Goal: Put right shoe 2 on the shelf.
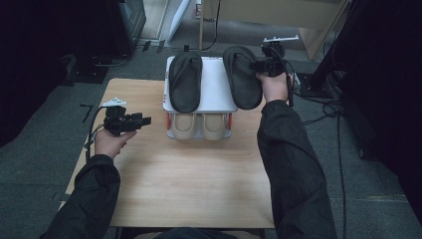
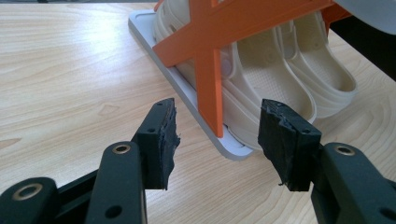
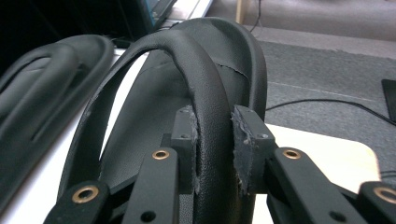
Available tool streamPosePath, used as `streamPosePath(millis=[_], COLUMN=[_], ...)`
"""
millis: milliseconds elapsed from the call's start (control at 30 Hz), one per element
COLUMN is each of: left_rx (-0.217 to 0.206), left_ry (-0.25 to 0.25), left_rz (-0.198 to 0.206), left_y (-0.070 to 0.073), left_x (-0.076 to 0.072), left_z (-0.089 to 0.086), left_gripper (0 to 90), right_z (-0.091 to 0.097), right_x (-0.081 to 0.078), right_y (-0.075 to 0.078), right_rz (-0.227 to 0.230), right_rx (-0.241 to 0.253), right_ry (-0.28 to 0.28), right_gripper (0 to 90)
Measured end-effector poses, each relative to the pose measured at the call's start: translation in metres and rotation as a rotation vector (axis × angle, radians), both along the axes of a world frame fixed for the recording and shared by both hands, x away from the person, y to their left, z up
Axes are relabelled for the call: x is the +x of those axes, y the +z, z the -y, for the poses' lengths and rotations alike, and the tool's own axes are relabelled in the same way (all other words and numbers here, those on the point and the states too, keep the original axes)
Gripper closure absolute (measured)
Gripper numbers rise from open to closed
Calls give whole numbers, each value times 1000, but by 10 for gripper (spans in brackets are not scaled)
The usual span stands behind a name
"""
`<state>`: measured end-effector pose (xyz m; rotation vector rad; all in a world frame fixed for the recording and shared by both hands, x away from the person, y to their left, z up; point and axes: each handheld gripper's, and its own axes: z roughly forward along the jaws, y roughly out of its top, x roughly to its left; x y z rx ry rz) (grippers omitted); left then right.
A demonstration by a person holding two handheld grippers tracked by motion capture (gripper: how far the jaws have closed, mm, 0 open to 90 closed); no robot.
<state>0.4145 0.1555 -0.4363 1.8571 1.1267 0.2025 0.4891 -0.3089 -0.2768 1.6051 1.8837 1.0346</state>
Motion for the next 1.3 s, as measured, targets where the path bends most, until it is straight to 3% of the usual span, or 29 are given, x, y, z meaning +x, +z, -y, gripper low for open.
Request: streamPosePath(millis=[333, 767, 867, 1000, 1100, 1233, 1300], left_rx=[4, -10, -11, -12, -13, -52, -43], left_ry=[-16, -11, -3, 1, -5, -13, -18], left_rz=[3, 12, -6, 9, 20, 37, 46], left_y=[0, 4, 7, 14, 24, 41, 50], left_x=[0, 0, 2, 4, 8, 14, 18], left_z=[4, 2, 2, 3, 4, 5, 7], left_gripper=[471, 470, 470, 477, 499, 523, 534], right_z=[-35, -58, -60, -56, -52, -48, -44], right_x=[11, 16, 16, 15, 14, 10, 6], right_y=[-11, -24, -29, -35, -39, -35, -30], right_rz=[-20, -41, -38, -50, -30, -5, 17], right_rx=[36, 31, 32, 43, 65, 59, 45], right_ry=[31, 62, 66, 82, 120, 165, 187], right_gripper=[708, 698, 695, 653, 623, 577, 584])
